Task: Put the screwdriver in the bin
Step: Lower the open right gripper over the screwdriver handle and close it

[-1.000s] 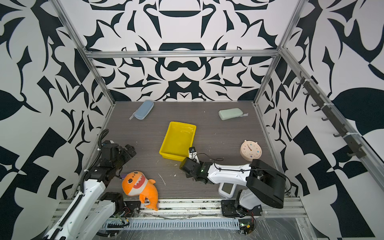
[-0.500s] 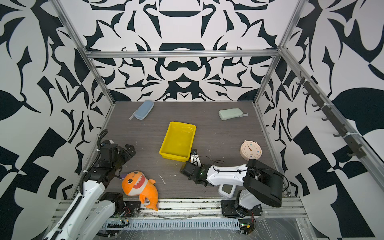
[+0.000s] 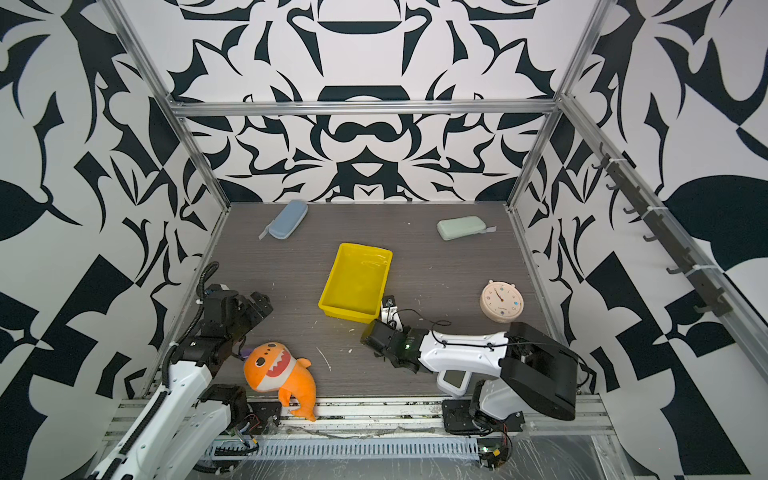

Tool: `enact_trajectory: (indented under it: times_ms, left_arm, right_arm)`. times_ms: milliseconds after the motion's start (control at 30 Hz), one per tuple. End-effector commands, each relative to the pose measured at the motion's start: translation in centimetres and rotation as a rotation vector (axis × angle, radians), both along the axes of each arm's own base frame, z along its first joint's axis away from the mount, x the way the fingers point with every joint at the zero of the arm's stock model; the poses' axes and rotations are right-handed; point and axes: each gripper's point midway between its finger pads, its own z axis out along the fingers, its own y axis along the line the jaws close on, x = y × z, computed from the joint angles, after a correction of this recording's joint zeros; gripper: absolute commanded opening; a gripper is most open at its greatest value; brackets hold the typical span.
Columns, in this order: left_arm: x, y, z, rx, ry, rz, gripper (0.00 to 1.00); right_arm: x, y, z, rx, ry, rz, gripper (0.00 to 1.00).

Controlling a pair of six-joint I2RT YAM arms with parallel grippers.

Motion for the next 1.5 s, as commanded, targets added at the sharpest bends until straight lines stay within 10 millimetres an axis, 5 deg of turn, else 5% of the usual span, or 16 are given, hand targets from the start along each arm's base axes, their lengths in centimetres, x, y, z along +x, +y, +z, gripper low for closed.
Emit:
enact_trajectory:
  times_ms: [0,367,767,1033,1300,1467]
  left_arm:
    - [0.3,0.1,0.7,-0.003,-0.012,0.008,1.0]
    - [0.2,-0.1,0.9,-0.015,-0.037,0.002,1.0]
    - [0.3,-0.4,0.5,-0.025,-0.016,-0.011,1.0]
    - [0.2,-0.5,0.7,-0.033,-0.045,-0.014,1.0]
    - [0.5,-0.8,0.4,-0.039,-0.045,-0.032,1.0]
    - [1.3,-3.6,0.8,-0.048,-0.097,-0.192,1.0]
  right_arm:
    - [-0.3,0.7,-0.4,0.018,0.008,0.031,0.39]
    - [0.4,1.4,-2.4,-0.067,0.029,0.034,0.4]
    - [1.1,-0.6,-3.6,-0.123,-0.003,-0.037,0.35]
    - [1.4,-1.5,-3.4,-0.13,-0.028,-0.071,0.12]
    - [1.0,-4.2,-1.8,-0.139,-0.051,-0.146,0.05]
    - [0.3,-6.2,-1.4,-0.115,-0.058,-0.199,0.03]
